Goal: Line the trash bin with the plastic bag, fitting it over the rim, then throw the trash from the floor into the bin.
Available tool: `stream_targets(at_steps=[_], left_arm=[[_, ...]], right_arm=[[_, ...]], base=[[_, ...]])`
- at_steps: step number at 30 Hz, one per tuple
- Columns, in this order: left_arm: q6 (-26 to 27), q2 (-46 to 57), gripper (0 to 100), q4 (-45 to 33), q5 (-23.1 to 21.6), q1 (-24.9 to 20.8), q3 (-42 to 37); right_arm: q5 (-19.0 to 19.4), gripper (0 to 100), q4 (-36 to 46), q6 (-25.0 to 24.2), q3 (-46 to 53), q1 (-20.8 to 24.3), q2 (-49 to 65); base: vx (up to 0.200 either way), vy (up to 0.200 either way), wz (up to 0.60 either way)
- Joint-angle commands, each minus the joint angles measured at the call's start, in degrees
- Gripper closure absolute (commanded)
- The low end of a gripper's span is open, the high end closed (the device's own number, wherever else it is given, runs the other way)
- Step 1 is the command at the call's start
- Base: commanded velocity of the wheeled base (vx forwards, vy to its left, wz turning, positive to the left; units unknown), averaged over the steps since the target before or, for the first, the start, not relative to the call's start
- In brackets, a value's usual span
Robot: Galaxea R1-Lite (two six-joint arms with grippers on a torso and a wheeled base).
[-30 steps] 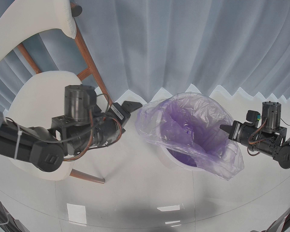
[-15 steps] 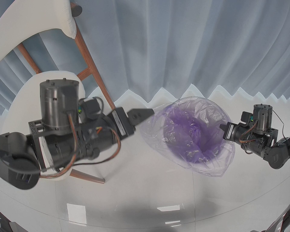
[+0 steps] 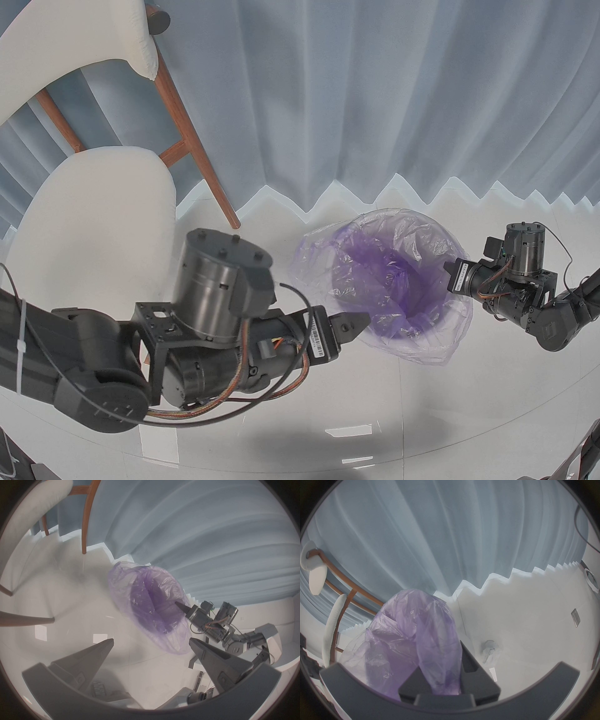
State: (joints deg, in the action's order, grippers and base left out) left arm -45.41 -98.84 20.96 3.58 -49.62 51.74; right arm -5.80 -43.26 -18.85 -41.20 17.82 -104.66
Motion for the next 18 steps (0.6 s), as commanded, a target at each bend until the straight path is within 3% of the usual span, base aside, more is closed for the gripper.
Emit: stream_targets(at_steps=[1,7,8,18], left_arm=[[-1.9,-5.5,0,-0.6,0.0,0.0,4.6],[-1.8,-10.4,0,-0.7,0.0,0.3,8.5],[-1.8,-10.9,100,-0.6,0.0,0.2,8.7],[-1.9,-12.1,100,-0.6,1.7,0.7,8.5]], right_arm=[[0.0,100,-0.1,-0.2,0.1,1.4,-0.6],[-0.1,100,-0.1,-0.3,0.0,2.0,-0.4],[-0.1,100,-0.1,-0.5,0.0,2.0,-0.3],[-0.6,100,-0.1,-4.5,-0.6,0.4,1.8]], base=[[0.0,0.0,0.0],[0.0,0.0,0.0],[0.0,0.0,0.0],[0.0,0.0,0.0]])
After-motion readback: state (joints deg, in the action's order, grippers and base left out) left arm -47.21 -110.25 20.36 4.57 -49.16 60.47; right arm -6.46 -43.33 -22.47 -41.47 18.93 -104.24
